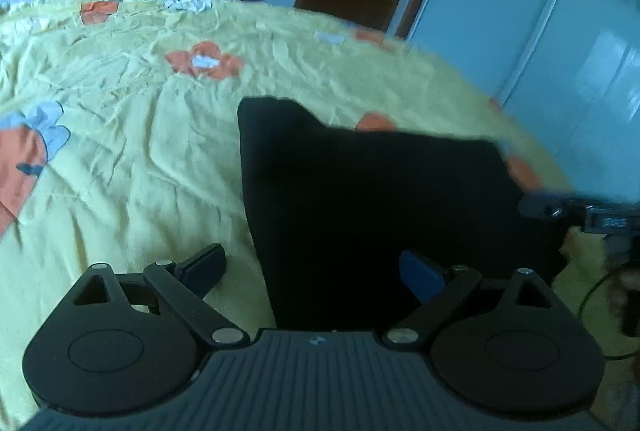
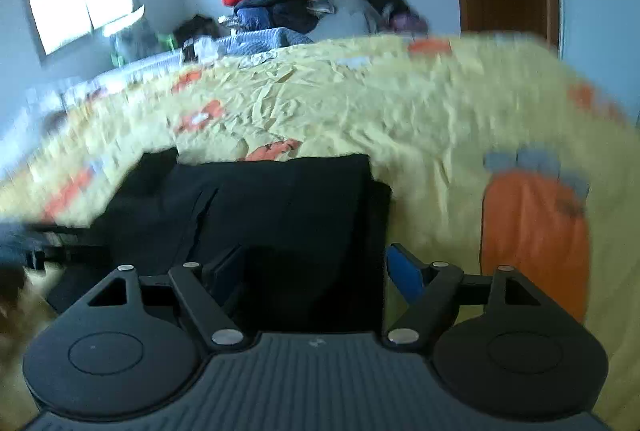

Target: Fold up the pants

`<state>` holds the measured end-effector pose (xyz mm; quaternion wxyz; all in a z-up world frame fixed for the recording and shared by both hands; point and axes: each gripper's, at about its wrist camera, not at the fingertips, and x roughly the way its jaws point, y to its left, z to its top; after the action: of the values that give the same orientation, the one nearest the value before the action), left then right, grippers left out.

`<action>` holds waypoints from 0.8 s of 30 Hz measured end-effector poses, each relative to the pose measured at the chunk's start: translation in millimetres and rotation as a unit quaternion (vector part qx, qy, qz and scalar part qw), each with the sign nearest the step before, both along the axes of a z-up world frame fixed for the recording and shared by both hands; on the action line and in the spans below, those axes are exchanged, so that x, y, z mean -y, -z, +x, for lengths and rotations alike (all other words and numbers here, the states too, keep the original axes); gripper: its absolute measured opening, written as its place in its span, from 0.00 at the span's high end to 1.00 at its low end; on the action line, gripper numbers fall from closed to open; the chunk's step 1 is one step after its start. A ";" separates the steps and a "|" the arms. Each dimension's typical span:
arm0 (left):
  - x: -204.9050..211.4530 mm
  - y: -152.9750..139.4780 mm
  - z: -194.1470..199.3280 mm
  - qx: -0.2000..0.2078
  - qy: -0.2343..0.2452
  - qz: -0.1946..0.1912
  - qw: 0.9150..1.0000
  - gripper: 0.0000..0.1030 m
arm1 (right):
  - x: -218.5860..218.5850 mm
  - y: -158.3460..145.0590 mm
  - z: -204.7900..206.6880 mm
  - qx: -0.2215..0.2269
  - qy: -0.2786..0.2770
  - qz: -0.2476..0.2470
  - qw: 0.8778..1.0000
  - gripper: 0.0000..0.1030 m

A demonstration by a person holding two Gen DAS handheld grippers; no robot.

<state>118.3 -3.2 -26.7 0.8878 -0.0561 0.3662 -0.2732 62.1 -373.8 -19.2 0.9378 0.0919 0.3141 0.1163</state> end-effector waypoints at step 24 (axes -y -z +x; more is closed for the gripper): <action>7.2 -15.9 12.6 0.062 0.010 -0.045 0.997 0.83 | 15.9 2.6 30.8 -0.002 -0.105 0.254 0.961 0.70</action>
<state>130.9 -10.4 -10.8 0.9025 -0.0753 0.2986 -0.3010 92.8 -389.7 -21.8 0.8654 0.2940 0.2838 0.2900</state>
